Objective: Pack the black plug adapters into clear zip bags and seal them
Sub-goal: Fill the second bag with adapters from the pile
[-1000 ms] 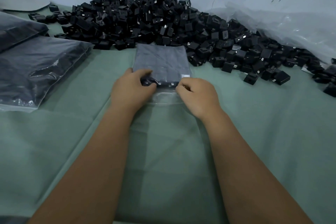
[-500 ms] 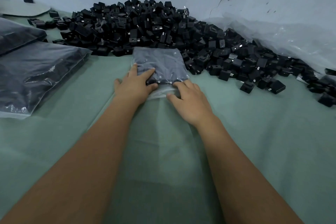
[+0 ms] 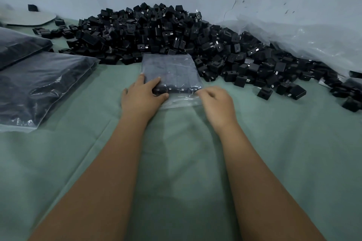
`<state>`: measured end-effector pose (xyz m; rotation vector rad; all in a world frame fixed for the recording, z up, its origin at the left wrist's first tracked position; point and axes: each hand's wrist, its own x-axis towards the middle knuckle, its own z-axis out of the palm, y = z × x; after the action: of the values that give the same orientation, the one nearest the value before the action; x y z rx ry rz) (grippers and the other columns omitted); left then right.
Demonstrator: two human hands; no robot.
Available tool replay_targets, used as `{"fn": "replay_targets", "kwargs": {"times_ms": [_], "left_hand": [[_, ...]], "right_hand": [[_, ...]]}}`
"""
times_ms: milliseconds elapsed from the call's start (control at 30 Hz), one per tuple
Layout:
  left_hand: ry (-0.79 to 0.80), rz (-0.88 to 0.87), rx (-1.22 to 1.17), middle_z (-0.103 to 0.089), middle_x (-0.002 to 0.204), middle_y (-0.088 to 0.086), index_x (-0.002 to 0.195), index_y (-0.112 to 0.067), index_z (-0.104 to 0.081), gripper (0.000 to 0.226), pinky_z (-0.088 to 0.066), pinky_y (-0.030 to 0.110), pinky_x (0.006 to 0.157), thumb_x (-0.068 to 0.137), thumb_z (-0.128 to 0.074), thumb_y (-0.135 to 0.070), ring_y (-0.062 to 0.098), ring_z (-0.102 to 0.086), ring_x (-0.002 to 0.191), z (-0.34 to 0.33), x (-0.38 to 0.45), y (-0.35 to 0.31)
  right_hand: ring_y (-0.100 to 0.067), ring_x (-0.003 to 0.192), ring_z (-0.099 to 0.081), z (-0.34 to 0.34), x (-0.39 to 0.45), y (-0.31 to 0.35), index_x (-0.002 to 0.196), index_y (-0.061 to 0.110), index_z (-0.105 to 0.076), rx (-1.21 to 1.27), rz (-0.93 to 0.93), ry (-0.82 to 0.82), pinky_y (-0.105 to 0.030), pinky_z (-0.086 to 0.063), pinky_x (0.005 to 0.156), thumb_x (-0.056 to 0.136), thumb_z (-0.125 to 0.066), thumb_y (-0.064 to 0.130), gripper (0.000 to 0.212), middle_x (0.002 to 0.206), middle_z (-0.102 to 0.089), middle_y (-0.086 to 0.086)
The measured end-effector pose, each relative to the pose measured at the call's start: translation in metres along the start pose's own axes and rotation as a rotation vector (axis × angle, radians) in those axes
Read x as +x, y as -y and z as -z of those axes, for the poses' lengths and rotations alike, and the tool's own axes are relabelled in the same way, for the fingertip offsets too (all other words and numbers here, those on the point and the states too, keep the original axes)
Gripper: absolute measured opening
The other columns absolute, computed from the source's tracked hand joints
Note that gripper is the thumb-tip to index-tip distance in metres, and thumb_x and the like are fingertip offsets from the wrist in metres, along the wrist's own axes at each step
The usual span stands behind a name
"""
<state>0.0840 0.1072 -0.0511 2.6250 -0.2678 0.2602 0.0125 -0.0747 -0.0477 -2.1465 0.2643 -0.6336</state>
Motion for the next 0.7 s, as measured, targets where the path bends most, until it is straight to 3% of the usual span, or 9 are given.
{"fn": "replay_targets", "kwargs": {"times_ms": [100, 167, 233, 267, 300, 400, 500, 600, 700], "left_hand": [[-0.045, -0.008, -0.03, -0.03, 0.158, 0.006, 0.143, -0.036, -0.046, 0.065, -0.029, 0.045, 0.115, 0.084, -0.064, -0.056, 0.026, -0.031, 0.142, 0.002, -0.006, 0.0], [-0.062, -0.03, -0.011, -0.029, 0.158, 0.006, 0.142, -0.035, -0.048, 0.063, -0.026, 0.044, 0.116, 0.084, -0.065, -0.053, 0.025, -0.027, 0.144, 0.003, -0.009, 0.0], [-0.07, -0.056, -0.01, -0.027, 0.159, 0.004, 0.141, -0.034, -0.049, 0.061, -0.024, 0.043, 0.117, 0.086, -0.065, -0.05, 0.024, -0.024, 0.145, 0.003, -0.011, -0.001], [-0.068, -0.062, -0.022, -0.027, 0.159, 0.004, 0.141, -0.033, -0.049, 0.06, -0.023, 0.043, 0.118, 0.086, -0.066, -0.048, 0.023, -0.024, 0.146, 0.003, -0.011, -0.001], [-0.06, -0.061, -0.041, -0.027, 0.159, 0.004, 0.142, -0.032, -0.049, 0.06, -0.023, 0.043, 0.118, 0.086, -0.066, -0.046, 0.024, -0.023, 0.146, 0.003, -0.012, -0.001], [-0.032, -0.05, -0.112, -0.026, 0.16, 0.006, 0.142, -0.031, -0.049, 0.06, -0.023, 0.042, 0.118, 0.086, -0.068, -0.04, 0.024, -0.023, 0.146, 0.004, -0.014, 0.001], [-0.023, -0.062, -0.129, -0.027, 0.16, 0.006, 0.141, -0.03, -0.05, 0.059, -0.023, 0.042, 0.119, 0.086, -0.069, -0.037, 0.024, -0.022, 0.146, 0.006, -0.019, 0.003], [-0.047, -0.085, -0.138, -0.029, 0.159, 0.004, 0.138, -0.031, -0.053, 0.056, -0.021, 0.042, 0.119, 0.085, -0.069, -0.033, 0.023, -0.022, 0.147, 0.009, -0.024, 0.001], [-0.076, -0.158, -0.117, -0.032, 0.158, 0.0, 0.133, -0.034, -0.056, 0.05, -0.019, 0.042, 0.119, 0.084, -0.069, -0.032, 0.02, -0.021, 0.147, 0.008, -0.028, -0.004]], "right_hand": [[-0.024, 0.112, -0.053, 0.033, 0.009, -0.016, 0.106, 0.018, -0.072, -0.199, -0.005, -0.36, -0.037, -0.039, 0.099, 0.086, -0.057, 0.02, 0.026, 0.117, -0.062, -0.005], [-0.031, 0.131, -0.037, 0.058, 0.016, -0.034, 0.129, 0.023, -0.059, -0.382, -0.126, -0.471, -0.041, -0.029, 0.109, 0.086, -0.054, 0.021, 0.043, 0.143, -0.042, -0.012], [-0.033, 0.144, -0.015, 0.078, 0.02, -0.048, 0.146, 0.031, -0.035, -0.426, -0.378, -0.387, -0.045, -0.015, 0.116, 0.089, -0.049, 0.028, 0.059, 0.158, -0.013, -0.014], [-0.033, 0.145, -0.012, 0.082, 0.022, -0.054, 0.15, 0.031, -0.025, -0.458, -0.476, -0.293, -0.046, -0.014, 0.116, 0.09, -0.046, 0.03, 0.063, 0.159, -0.008, -0.014], [-0.033, 0.143, -0.018, 0.084, 0.022, -0.057, 0.15, 0.029, -0.023, -0.5, -0.521, -0.199, -0.046, -0.018, 0.116, 0.09, -0.044, 0.031, 0.064, 0.158, -0.016, -0.015], [-0.03, 0.121, -0.05, 0.077, 0.021, -0.053, 0.136, 0.024, -0.05, -0.458, -0.387, -0.113, -0.04, -0.037, 0.105, 0.087, -0.047, 0.027, 0.05, 0.131, -0.057, -0.008], [-0.021, 0.11, -0.057, 0.058, 0.018, -0.044, 0.113, 0.022, -0.067, -0.251, -0.25, -0.19, -0.035, -0.044, 0.097, 0.085, -0.055, 0.018, 0.03, 0.118, -0.064, 0.0], [-0.024, 0.119, -0.045, 0.052, 0.018, -0.041, 0.119, 0.019, -0.058, -0.303, -0.164, -0.35, -0.034, -0.042, 0.095, 0.083, -0.058, 0.016, 0.037, 0.129, -0.047, -0.005], [-0.032, 0.135, -0.027, 0.058, 0.029, -0.042, 0.146, 0.03, -0.031, -0.386, -0.38, -0.214, -0.043, -0.029, 0.11, 0.085, -0.055, 0.025, 0.065, 0.154, -0.017, -0.012]]}}
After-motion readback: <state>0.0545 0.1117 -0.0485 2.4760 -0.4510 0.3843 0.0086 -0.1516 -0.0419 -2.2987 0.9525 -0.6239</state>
